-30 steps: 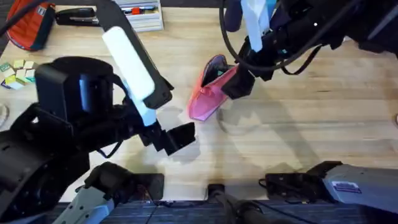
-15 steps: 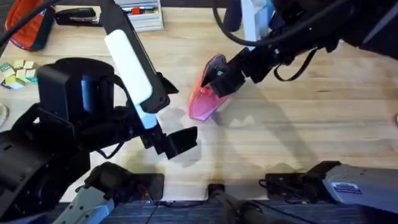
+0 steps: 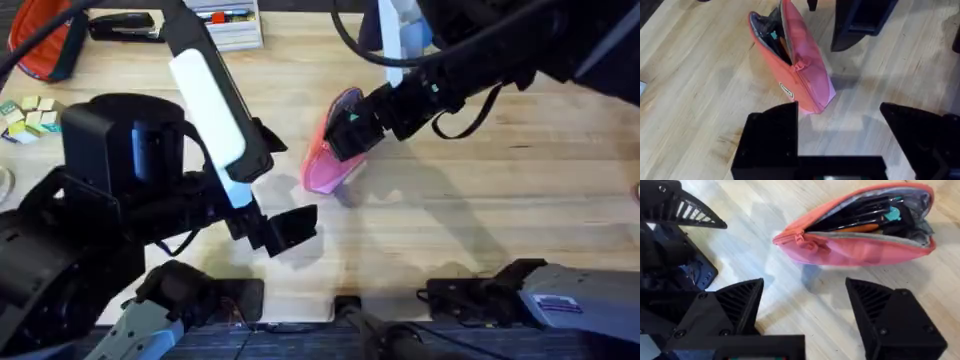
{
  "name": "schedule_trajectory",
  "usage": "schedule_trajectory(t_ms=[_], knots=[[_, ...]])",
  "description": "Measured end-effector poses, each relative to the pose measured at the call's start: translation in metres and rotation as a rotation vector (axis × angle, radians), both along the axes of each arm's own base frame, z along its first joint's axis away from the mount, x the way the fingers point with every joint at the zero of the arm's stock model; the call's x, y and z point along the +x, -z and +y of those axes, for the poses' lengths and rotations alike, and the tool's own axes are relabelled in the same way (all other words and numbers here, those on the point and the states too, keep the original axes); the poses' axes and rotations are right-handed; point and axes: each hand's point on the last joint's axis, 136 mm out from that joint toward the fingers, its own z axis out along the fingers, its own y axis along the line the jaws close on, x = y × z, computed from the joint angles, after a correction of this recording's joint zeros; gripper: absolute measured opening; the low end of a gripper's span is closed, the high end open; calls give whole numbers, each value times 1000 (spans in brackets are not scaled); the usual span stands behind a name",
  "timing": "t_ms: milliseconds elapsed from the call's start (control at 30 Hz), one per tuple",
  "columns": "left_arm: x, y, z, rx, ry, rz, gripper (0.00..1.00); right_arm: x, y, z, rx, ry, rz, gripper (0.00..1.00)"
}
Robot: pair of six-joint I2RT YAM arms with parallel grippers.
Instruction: Unzip the bag, pick up the pens from the table one at a time and place them inside, then zip the bag closed.
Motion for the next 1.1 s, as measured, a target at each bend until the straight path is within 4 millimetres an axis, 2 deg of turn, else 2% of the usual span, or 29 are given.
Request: schedule_trajectory(t_ms=[267, 533, 733, 933, 1100], knots=[[0, 0, 0, 2, 1, 1, 994, 0, -1, 0, 6, 29, 14, 997], [0, 0, 0, 2, 1, 1, 994, 4, -26, -8, 25, 89, -81, 997], [0, 0, 0, 2, 1, 1, 994, 12, -31, -6, 47, 131, -106, 997], [0, 0, 0, 2, 1, 1, 994, 18, -15, 1, 65, 155, -121, 997], [0, 0, 0, 2, 1, 1, 994, 3, 4, 10, 28, 117, -113, 997]])
